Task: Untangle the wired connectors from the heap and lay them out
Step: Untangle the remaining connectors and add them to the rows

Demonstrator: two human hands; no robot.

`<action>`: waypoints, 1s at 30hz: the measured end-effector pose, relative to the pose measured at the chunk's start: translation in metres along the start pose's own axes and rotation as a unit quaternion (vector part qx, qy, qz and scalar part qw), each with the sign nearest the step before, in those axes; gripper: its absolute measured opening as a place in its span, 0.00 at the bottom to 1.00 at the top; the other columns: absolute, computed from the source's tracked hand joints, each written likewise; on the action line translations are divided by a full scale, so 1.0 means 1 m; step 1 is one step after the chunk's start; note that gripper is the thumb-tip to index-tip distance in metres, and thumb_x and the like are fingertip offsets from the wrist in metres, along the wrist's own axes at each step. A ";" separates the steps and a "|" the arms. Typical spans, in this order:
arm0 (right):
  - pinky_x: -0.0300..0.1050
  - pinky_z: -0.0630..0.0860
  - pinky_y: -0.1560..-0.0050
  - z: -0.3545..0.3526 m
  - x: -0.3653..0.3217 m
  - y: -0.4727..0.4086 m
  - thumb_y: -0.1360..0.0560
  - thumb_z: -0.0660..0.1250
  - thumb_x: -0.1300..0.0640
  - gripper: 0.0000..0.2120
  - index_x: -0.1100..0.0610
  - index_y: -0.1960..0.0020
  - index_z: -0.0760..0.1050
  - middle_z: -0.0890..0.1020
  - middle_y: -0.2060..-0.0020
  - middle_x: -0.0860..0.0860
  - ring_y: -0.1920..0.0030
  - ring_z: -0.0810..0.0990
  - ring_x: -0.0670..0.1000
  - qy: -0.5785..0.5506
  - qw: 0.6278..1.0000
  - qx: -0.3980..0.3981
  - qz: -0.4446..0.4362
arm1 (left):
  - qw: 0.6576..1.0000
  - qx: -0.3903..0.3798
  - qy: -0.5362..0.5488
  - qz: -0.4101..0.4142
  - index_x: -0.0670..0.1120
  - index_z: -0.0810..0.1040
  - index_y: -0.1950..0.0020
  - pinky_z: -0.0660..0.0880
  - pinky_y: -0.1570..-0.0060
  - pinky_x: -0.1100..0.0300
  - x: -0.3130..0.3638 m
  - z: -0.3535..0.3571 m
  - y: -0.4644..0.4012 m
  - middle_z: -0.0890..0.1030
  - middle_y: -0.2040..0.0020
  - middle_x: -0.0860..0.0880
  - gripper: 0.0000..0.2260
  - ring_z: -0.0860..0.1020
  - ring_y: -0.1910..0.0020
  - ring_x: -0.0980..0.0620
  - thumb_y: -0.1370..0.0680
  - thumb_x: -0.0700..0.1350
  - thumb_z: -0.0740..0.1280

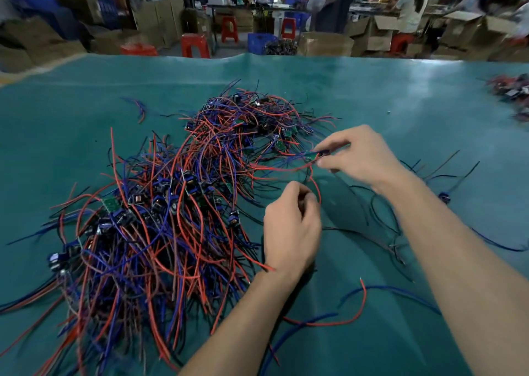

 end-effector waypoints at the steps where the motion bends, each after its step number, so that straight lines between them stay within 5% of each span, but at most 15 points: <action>1: 0.43 0.79 0.53 -0.007 0.003 0.003 0.31 0.79 0.63 0.10 0.51 0.54 0.87 0.85 0.66 0.48 0.66 0.82 0.48 -0.071 0.997 0.010 0.012 | 1.000 -0.002 -0.003 0.001 0.46 0.77 0.57 0.73 0.57 0.50 0.000 0.000 0.000 0.75 0.67 0.53 0.05 0.76 0.62 0.46 0.21 0.43 0.64; 4: 0.41 0.83 0.59 -0.020 0.010 0.011 0.28 0.75 0.69 0.08 0.60 0.51 0.85 0.85 0.67 0.52 0.68 0.81 0.48 -0.273 0.960 0.042 0.038 | 1.000 0.000 0.005 0.000 0.47 0.78 0.52 0.74 0.56 0.52 0.000 0.001 0.000 0.78 0.64 0.53 0.03 0.73 0.65 0.51 0.21 0.42 0.65; 7: 0.36 0.80 0.61 -0.017 0.011 0.014 0.26 0.73 0.69 0.06 0.60 0.52 0.84 0.85 0.64 0.55 0.68 0.82 0.47 -0.380 0.920 0.070 0.068 | 1.000 0.001 0.014 -0.007 0.48 0.78 0.42 0.75 0.55 0.55 0.001 0.001 0.000 0.82 0.55 0.52 0.09 0.72 0.69 0.57 0.22 0.42 0.65; 12: 0.36 0.81 0.63 0.004 0.002 0.013 0.26 0.73 0.72 0.06 0.63 0.54 0.82 0.84 0.67 0.54 0.70 0.82 0.47 -0.404 0.905 0.082 0.101 | 1.000 0.000 0.008 -0.003 0.47 0.75 0.35 0.75 0.47 0.54 0.001 0.000 0.000 0.80 0.45 0.50 0.16 0.76 0.63 0.51 0.23 0.40 0.66; 20: 0.43 0.83 0.60 0.004 -0.005 0.028 0.31 0.76 0.72 0.08 0.63 0.59 0.81 0.83 0.63 0.60 0.65 0.84 0.51 -0.339 0.938 -0.003 0.068 | 0.999 0.019 0.046 0.011 0.48 0.73 0.45 0.76 0.53 0.45 0.002 -0.001 -0.001 0.78 0.56 0.47 0.09 0.74 0.63 0.47 0.24 0.40 0.66; 24: 0.46 0.85 0.56 -0.006 -0.005 0.039 0.29 0.76 0.69 0.07 0.60 0.60 0.81 0.84 0.63 0.59 0.63 0.84 0.53 -0.368 0.922 0.118 0.024 | 0.998 0.000 0.059 0.024 0.50 0.71 0.40 0.76 0.58 0.46 0.005 -0.001 0.000 0.76 0.57 0.45 0.15 0.73 0.67 0.45 0.24 0.39 0.66; 30: 0.39 0.79 0.61 0.003 0.002 0.062 0.24 0.73 0.66 0.09 0.55 0.59 0.79 0.85 0.66 0.49 0.64 0.84 0.49 -0.460 0.855 0.239 0.017 | 0.996 0.064 0.058 -0.002 0.48 0.70 0.47 0.71 0.57 0.56 0.001 -0.005 0.000 0.76 0.61 0.50 0.08 0.74 0.64 0.52 0.23 0.43 0.68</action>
Point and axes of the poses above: each hand's wrist, its own y-axis away from the middle knuckle, its own z-axis out of the palm, x = y × z, the point moved 2 cm from there along -y, towards the middle knuckle
